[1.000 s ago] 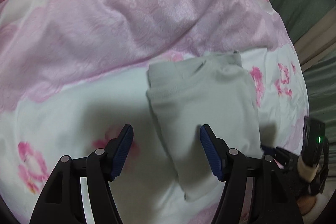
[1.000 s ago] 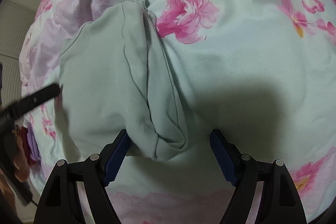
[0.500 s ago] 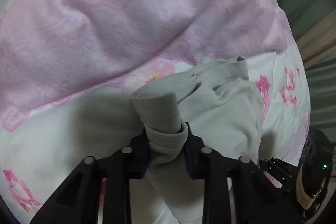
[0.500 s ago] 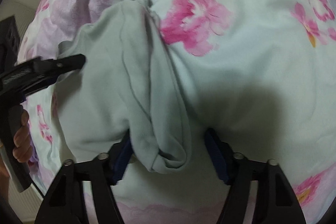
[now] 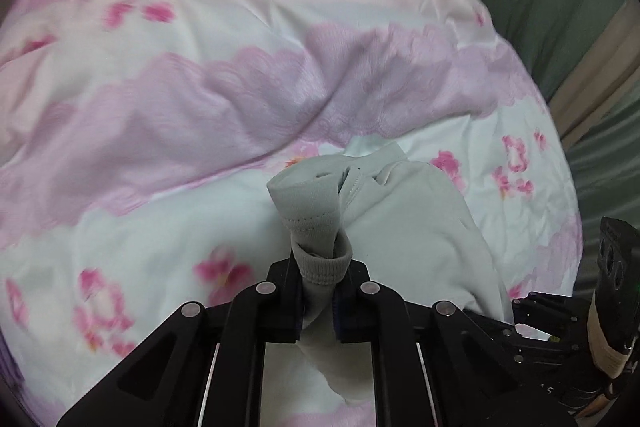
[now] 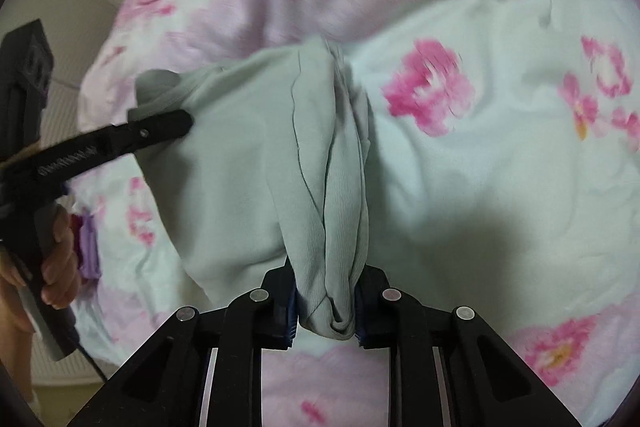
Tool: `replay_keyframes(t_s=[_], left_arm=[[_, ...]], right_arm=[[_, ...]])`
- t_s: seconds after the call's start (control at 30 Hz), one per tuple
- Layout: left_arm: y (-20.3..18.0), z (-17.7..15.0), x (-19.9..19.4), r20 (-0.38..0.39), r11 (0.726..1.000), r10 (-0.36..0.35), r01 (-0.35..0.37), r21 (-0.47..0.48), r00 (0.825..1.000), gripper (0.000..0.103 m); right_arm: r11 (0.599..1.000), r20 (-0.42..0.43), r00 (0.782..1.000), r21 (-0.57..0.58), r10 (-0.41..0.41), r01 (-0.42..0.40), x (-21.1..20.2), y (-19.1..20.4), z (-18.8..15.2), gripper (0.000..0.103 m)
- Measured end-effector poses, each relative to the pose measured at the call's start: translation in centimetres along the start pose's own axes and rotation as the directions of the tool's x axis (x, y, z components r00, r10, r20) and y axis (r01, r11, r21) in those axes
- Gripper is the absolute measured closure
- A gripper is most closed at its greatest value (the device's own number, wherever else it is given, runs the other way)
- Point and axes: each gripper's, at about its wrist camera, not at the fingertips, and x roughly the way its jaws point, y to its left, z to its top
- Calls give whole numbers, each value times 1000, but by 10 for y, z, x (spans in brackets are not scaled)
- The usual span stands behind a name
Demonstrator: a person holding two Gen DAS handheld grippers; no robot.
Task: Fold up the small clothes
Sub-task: 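Grasp the folded grey shirt's end with the right gripper, then carry the held shirt with the right gripper to the clothes stack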
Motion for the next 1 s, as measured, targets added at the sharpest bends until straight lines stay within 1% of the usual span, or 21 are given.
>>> replay_keyframes(t_s=[0.1, 0.23, 0.3, 0.4, 0.47, 0.57, 0.63, 0.67, 0.73, 0.8, 0.83, 0.87, 0.9, 0.93, 1.0], left_arm=[[4, -16, -42, 52, 999, 15, -13, -50, 999, 91], [15, -44, -97, 111, 991, 68, -54, -123, 991, 91], [28, -65, -127, 135, 982, 97, -74, -172, 986, 91], [45, -95, -161, 168, 969, 144, -105, -223, 975, 91], [60, -116, -181, 183, 958, 166, -115, -262, 969, 91], [91, -152, -212, 205, 943, 208, -140, -302, 956, 91], [119, -178, -235, 217, 934, 229, -152, -323, 949, 91], [129, -187, -243, 221, 933, 233, -154, -324, 947, 91], [162, -211, -265, 235, 935, 248, -170, -310, 940, 91], [190, -227, -282, 237, 940, 254, -181, -290, 938, 91], [205, -234, -290, 236, 942, 249, -178, -283, 939, 91], [221, -241, -299, 237, 945, 246, -179, -273, 940, 91], [242, -249, -311, 234, 944, 262, -198, -264, 936, 91], [253, -253, -318, 231, 942, 267, -203, -267, 936, 91], [287, -265, -339, 228, 937, 267, -197, -289, 937, 91]], right_arm=[[998, 14, 1000, -58, 27, -26, -26, 23, -7, 81], [989, 11, 997, -127, 79, -77, -60, 50, -18, 81], [982, -4, 995, -158, 103, -103, -76, 55, -22, 81], [965, -34, 991, -228, 127, -131, -91, 80, -34, 81], [949, -45, 989, -279, 143, -150, -96, 105, -46, 81], [918, -50, 987, -365, 150, -158, -103, 150, -69, 81], [897, -59, 986, -409, 157, -167, -105, 179, -85, 81], [887, -65, 985, -428, 160, -172, -104, 197, -93, 81], [870, -64, 985, -462, 162, -173, -100, 236, -112, 81], [864, -60, 984, -473, 166, -174, -93, 271, -130, 81], [864, -57, 984, -472, 169, -176, -89, 283, -135, 81], [867, -52, 984, -467, 169, -173, -83, 303, -145, 81], [873, -49, 985, -457, 168, -172, -78, 323, -154, 81], [874, -48, 984, -452, 173, -176, -74, 335, -158, 81], [869, -44, 982, -460, 182, -182, -62, 378, -175, 81]])
